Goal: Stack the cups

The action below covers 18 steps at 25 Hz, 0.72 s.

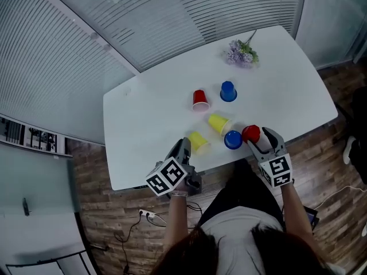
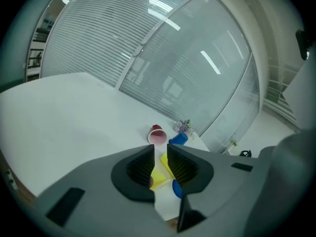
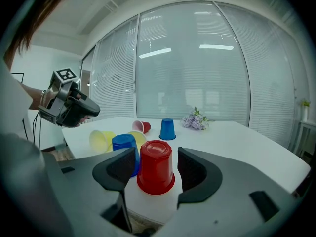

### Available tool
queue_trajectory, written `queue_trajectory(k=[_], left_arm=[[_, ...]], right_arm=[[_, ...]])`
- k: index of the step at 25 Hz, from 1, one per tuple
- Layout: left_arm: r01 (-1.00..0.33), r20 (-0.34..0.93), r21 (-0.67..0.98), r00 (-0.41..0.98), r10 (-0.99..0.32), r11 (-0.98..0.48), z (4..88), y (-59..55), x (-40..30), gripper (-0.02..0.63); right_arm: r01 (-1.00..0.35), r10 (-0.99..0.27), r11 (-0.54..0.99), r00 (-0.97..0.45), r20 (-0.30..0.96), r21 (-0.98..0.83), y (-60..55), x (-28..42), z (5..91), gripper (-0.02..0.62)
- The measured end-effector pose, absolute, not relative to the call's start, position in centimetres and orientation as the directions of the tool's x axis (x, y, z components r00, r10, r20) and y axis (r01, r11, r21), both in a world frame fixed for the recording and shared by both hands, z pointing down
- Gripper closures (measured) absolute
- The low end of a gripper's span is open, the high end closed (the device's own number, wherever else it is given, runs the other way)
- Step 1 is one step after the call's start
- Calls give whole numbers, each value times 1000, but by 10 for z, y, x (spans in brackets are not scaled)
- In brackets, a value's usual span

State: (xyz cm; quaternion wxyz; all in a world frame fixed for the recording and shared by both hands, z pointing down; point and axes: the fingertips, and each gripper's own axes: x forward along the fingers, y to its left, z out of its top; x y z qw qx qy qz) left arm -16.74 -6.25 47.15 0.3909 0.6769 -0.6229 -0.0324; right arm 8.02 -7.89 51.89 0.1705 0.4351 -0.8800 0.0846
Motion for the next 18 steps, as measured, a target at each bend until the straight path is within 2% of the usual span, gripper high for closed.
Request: queue_trajectory(k=[2, 6, 18], left_arm=[[-790, 463, 605, 242, -853, 104, 479, -64, -170, 492], [-761, 507, 636, 287, -813, 128, 490, -68, -171, 467], [-677, 636, 707, 482, -603, 205, 537, -79, -155, 353]], right_arm=[[-797, -736, 604, -567, 370, -19, -77, 82, 516, 321], [-811, -753, 583, -561, 344, -48, -77, 90, 501, 321], [-849, -819, 528, -514, 257, -15, -93, 117, 454, 322]])
